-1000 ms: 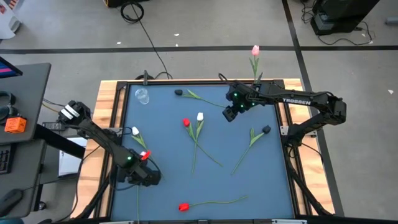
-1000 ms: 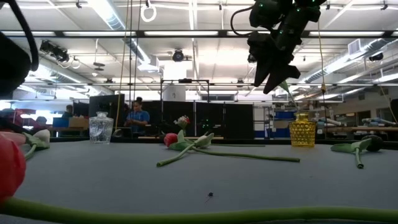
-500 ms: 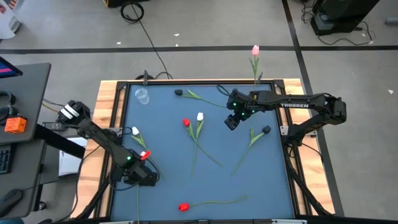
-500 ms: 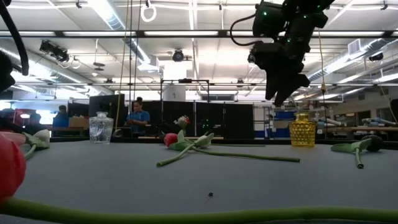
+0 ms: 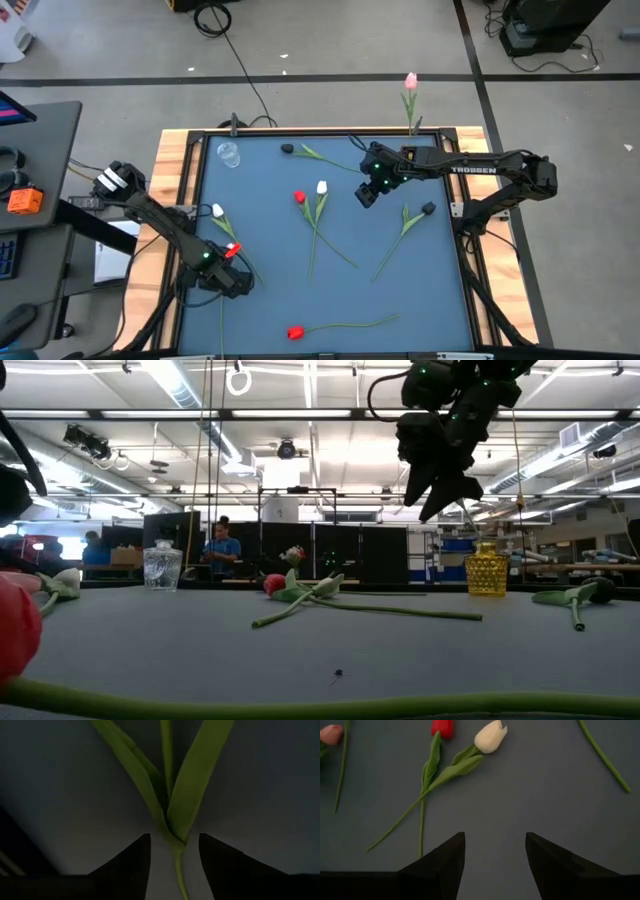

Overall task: Sort flowers into vase by color
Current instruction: Put the pink flower into the yellow vase

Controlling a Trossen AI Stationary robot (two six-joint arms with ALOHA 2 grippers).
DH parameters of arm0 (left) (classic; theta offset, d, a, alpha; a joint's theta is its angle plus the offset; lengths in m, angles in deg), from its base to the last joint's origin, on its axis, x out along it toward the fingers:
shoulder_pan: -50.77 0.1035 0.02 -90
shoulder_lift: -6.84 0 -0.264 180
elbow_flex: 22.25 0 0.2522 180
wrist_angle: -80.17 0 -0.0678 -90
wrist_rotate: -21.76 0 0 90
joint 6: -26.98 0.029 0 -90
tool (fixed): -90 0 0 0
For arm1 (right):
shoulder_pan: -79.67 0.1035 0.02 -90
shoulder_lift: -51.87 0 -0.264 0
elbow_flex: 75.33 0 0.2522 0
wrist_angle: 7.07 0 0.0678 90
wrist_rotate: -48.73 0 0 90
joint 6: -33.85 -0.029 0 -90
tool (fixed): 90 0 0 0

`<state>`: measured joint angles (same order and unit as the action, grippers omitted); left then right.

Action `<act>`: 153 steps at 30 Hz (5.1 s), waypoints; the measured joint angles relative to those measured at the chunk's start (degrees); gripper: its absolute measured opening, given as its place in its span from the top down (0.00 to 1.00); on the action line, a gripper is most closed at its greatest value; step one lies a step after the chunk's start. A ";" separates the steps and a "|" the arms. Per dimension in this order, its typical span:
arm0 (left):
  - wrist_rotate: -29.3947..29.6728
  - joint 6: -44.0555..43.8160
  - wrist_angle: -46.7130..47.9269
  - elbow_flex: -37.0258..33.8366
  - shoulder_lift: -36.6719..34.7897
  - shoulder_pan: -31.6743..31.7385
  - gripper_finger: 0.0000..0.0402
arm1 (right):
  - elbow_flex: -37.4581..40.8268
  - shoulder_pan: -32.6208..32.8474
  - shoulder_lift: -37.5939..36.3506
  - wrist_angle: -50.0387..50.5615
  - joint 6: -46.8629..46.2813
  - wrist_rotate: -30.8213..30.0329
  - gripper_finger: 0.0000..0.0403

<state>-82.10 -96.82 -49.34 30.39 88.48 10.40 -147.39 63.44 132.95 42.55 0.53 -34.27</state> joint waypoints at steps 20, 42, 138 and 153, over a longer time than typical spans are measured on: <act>2.72 0.10 -0.50 0.10 1.89 0.00 0.94 | 0.00 0.74 0.00 0.06 -0.80 -1.72 0.46; 49.52 33.19 -10.17 4.33 -15.97 2.75 0.97 | -0.02 15.00 0.35 -31.26 -11.50 -4.78 0.52; 38.47 88.52 -39.48 3.76 -20.58 29.72 0.51 | -6.19 21.05 -5.13 -18.50 -5.44 -41.61 1.00; 51.47 79.85 -27.53 3.73 -21.31 20.43 0.50 | -2.90 20.26 -23.65 9.40 -10.99 -53.34 1.00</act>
<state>-30.63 -16.97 -76.87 34.12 67.17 30.84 -150.29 83.70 109.30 51.94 -10.46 -87.62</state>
